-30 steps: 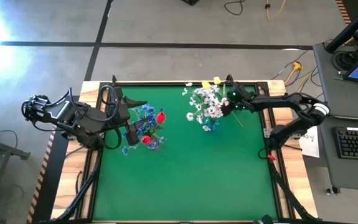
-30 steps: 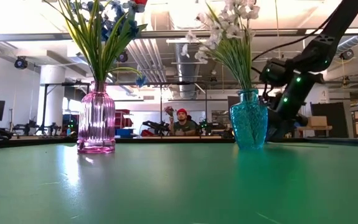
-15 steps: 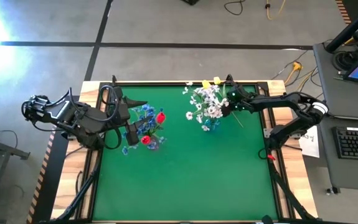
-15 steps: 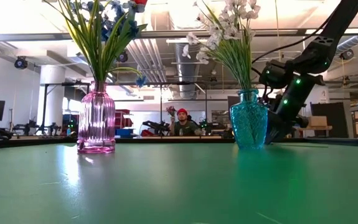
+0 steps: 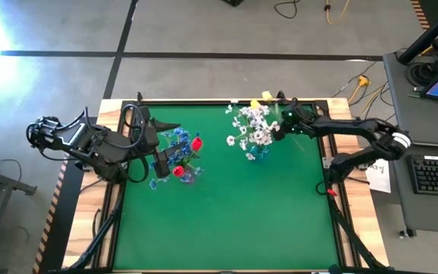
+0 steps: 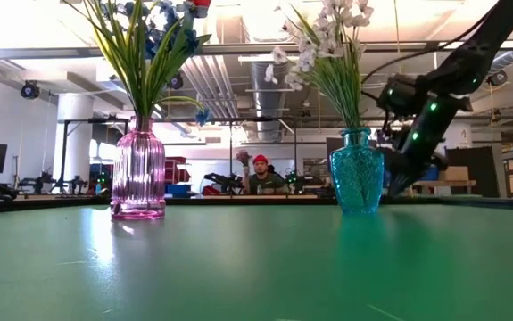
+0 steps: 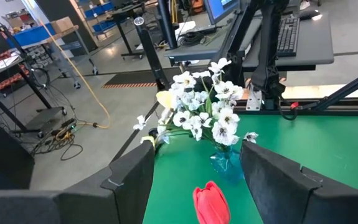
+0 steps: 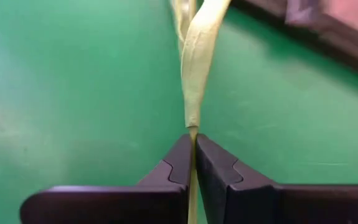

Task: Sort flowers into vase by color
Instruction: Put the yellow tulip into the blue vase

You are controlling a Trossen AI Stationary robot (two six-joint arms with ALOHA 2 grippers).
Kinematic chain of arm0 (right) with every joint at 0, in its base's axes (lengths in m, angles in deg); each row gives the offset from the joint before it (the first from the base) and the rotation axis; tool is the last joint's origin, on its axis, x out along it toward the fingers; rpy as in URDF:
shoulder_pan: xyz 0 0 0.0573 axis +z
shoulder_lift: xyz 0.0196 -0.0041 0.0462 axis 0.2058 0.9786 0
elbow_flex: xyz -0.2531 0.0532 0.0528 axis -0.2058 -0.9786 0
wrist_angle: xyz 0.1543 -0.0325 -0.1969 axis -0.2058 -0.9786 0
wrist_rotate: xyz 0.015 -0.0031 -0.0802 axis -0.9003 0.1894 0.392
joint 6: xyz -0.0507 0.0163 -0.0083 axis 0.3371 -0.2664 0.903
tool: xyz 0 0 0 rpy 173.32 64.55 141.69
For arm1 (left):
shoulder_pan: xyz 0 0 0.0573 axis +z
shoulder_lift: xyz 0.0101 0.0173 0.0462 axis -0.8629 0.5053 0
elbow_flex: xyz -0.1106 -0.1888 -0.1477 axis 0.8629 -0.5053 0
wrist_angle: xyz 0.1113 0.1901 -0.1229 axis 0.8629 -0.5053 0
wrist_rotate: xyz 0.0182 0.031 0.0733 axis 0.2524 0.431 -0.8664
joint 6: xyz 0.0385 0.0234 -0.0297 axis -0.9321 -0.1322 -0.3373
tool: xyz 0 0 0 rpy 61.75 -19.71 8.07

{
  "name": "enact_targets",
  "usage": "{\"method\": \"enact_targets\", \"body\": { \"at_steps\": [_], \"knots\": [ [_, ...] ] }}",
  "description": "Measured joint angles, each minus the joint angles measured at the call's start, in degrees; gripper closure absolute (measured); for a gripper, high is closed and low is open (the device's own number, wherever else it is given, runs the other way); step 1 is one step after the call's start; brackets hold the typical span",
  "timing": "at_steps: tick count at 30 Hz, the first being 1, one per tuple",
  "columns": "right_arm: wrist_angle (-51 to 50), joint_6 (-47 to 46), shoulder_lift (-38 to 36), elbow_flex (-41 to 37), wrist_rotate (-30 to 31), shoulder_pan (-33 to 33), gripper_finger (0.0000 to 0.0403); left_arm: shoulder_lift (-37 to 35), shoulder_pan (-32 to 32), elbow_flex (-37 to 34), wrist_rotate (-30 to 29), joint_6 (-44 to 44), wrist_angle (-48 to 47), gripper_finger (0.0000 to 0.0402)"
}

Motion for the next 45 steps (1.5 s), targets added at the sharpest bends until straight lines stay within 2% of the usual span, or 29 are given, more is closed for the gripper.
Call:
{"method": "enact_targets", "body": {
  "at_steps": [14,23,32,45],
  "knots": [
    [-5.76,0.62,-18.79,2.8,0.63,-0.9,0.039,0.08,-0.02,0.0,0.0,0.21,0.02,0.0177],
    [-9.02,1.26,-27.39,5.92,0.59,-0.9,0.039,0.32,-0.02,0.0,0.02,0.87,0.02,0.0177],
    [-9.23,1.92,-32.24,9.14,0.37,-0.88,0.039,0.68,0.0,0.0,0.03,1.09,0.02,0.0177],
    [-12.6,2.79,-34.26,13.62,-0.06,0.0,0.039,1.78,-0.01,0.0,0.07,1.09,0.02,0.0177]
  ]
}}
